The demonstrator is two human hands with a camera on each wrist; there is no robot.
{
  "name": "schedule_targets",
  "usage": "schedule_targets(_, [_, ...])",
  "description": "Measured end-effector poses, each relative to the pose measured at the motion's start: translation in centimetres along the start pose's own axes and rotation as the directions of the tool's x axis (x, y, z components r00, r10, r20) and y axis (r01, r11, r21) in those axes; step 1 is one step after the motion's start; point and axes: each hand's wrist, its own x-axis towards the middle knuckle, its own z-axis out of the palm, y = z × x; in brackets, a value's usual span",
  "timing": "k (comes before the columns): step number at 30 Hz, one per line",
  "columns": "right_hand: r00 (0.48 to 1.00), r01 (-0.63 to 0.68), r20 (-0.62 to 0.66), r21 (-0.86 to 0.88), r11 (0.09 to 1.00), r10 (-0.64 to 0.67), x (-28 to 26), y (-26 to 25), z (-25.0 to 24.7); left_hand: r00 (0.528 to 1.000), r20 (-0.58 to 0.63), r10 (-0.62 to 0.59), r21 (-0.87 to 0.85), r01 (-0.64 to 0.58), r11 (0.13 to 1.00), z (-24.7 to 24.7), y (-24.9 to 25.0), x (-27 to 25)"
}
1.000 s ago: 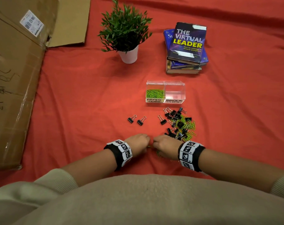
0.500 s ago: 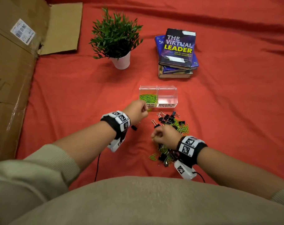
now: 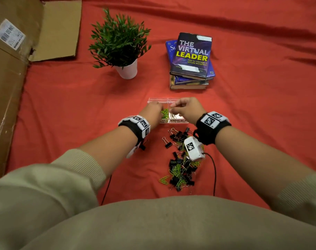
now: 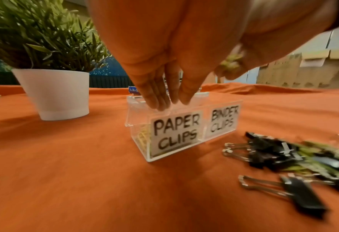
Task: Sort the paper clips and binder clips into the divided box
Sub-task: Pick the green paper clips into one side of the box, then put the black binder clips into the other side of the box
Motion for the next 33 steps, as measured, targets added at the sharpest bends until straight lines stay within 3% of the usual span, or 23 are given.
schedule_targets(3, [0.999,0.025,-0.022,-0.038,0.999,-0.026,2.4,-0.5,1.2,0.984,-0.174,0.024,-0.071,-0.036,0.997,1.4,-0.1,-3.7])
schedule_targets(7, [0.995,0.100,0.000,-0.280,0.955,-0.104,4.2,-0.4,3.7,0.987,0.054,0.151,-0.053,-0.148,0.988,5.1,0.9,-9.5])
schedule_targets(10, [0.984,0.178,0.064,-0.471,0.864,-0.168,4.2,-0.1,4.7,0.934,0.198,0.298,-0.042,-0.296,0.954,7.6,2.2,-12.4])
schedule_targets(14, [0.963,0.267,0.131,-0.538,0.800,-0.233,2.7,0.2,4.0,0.881,0.268,0.390,0.025,-0.411,0.911,9.0,2.7,-12.9])
schedule_targets(18, [0.959,0.277,0.086,-0.506,0.817,-0.271,-0.5,1.3,2.7,0.889,0.273,0.367,0.090,-0.404,0.911,8.9,2.0,-12.1])
schedule_targets(23, [0.973,0.202,0.197,-0.499,0.843,-0.117,-6.3,4.9,1.7,0.931,0.175,0.321,0.083,-0.339,0.937,7.6,-0.1,-11.0])
schedule_targets(28, [0.932,0.290,0.358,-0.666,0.687,-0.046,-10.3,9.2,1.9,0.972,0.107,0.209,0.091,-0.219,0.972,6.1,-1.9,-10.4])
schedule_targets(30, [0.938,0.273,0.347,-0.713,0.646,-0.013,-10.8,10.2,1.8,0.978,0.092,0.189,0.067,-0.195,0.978,5.9,-2.6,-10.5])
schedule_targets(33, [0.966,0.208,0.258,-0.706,0.677,-0.027,-10.4,10.1,1.3,0.993,0.060,0.106,-0.017,-0.105,0.994,6.0,-2.9,-10.9])
